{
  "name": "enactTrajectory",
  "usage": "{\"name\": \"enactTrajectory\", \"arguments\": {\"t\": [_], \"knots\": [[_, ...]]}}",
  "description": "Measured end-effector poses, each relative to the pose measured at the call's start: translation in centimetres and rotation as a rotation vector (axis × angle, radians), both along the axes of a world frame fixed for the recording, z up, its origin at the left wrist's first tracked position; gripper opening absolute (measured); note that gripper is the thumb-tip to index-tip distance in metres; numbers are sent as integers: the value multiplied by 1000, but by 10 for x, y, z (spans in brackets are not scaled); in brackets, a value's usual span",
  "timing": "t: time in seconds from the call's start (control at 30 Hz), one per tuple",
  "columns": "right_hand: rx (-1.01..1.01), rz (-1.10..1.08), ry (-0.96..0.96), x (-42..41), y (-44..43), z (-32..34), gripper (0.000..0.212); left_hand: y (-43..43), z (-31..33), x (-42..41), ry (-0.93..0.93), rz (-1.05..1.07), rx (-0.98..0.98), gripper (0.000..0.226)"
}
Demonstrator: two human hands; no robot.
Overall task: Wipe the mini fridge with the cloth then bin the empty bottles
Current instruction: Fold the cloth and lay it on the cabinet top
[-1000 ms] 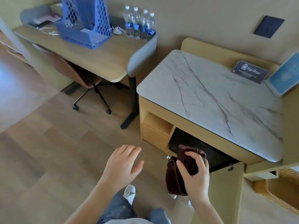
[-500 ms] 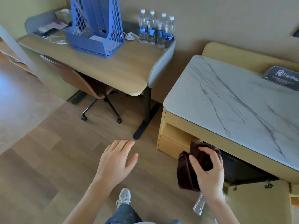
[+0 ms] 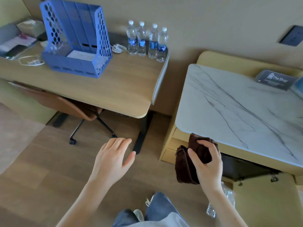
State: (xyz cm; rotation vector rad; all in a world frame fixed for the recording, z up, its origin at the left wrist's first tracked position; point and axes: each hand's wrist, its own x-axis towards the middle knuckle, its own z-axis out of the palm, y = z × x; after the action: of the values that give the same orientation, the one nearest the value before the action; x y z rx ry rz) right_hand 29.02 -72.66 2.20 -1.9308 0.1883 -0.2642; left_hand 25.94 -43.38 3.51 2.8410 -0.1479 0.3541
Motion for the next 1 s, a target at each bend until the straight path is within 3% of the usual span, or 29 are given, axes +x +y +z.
{"name": "enactTrajectory", "arguments": {"t": [0.3,1.0], "knots": [[-17,-51,22,44,-1,-1,41,-19,-5,56,17,-113,-56,46],[51,-109,29,305,-151,21,42,-198,14,372,12,-324,11,47]]}}
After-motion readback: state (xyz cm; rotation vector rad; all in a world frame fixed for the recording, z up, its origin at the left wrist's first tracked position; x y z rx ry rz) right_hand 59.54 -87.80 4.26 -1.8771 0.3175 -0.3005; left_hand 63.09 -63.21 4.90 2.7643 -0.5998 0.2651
